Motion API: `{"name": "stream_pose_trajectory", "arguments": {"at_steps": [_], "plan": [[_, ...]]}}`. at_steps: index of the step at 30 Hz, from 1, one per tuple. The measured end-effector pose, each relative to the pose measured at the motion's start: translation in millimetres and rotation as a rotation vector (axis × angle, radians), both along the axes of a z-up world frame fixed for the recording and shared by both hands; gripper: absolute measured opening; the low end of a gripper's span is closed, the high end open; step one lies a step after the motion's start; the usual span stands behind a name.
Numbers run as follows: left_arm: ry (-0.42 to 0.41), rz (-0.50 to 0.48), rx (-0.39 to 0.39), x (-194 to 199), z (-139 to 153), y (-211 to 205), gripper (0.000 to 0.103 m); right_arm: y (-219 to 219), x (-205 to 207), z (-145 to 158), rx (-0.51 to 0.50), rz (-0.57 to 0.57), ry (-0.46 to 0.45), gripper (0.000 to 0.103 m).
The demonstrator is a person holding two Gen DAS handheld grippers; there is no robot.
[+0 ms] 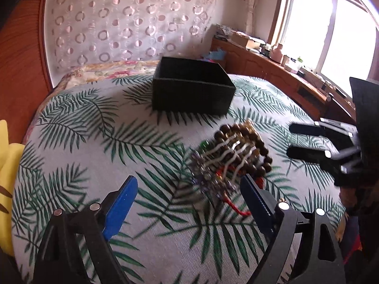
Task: Organize jewelry
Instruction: 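Grasp the silver flower hairpins with the left tool while the right tool grasps the gold flower piece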
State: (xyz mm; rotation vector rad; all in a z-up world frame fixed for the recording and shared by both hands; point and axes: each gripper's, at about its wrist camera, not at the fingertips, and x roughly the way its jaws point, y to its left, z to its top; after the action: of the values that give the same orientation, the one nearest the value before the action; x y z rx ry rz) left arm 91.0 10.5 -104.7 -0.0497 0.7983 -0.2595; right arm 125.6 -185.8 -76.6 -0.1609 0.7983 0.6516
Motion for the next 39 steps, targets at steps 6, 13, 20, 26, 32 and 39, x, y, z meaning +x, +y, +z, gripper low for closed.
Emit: {"name": "stream_pose_trajectory", "arguments": {"at_steps": [6,13,20,26,32,39], "plan": [[0.023,-0.032,0.017,2.0,-6.6,-12.8,0.084,-5.7,-20.4,-21.9,-0.023,-0.018,0.007,0.069],[0.068,-0.045,0.065,17.9,-14.7,-19.8,0.084,-11.7,-26.6,-21.4,0.014,-0.032,-0.027,0.069],[0.073,-0.081,0.096,28.5,-14.3,-28.6,0.083,-16.5,-23.4,-20.4,0.039,-0.05,-0.016,0.069],[0.069,-0.091,0.086,34.4,-14.6,-30.3,0.063,-15.7,-22.0,-21.3,0.038,-0.051,-0.008,0.069],[0.052,-0.089,0.061,23.6,-11.7,-25.5,0.046,-16.1,-22.8,-23.0,0.035,-0.054,-0.006,0.069],[0.01,-0.029,0.042,7.5,-4.7,-18.3,0.046,-15.9,-23.8,-23.5,0.027,-0.05,-0.005,0.069]]}}
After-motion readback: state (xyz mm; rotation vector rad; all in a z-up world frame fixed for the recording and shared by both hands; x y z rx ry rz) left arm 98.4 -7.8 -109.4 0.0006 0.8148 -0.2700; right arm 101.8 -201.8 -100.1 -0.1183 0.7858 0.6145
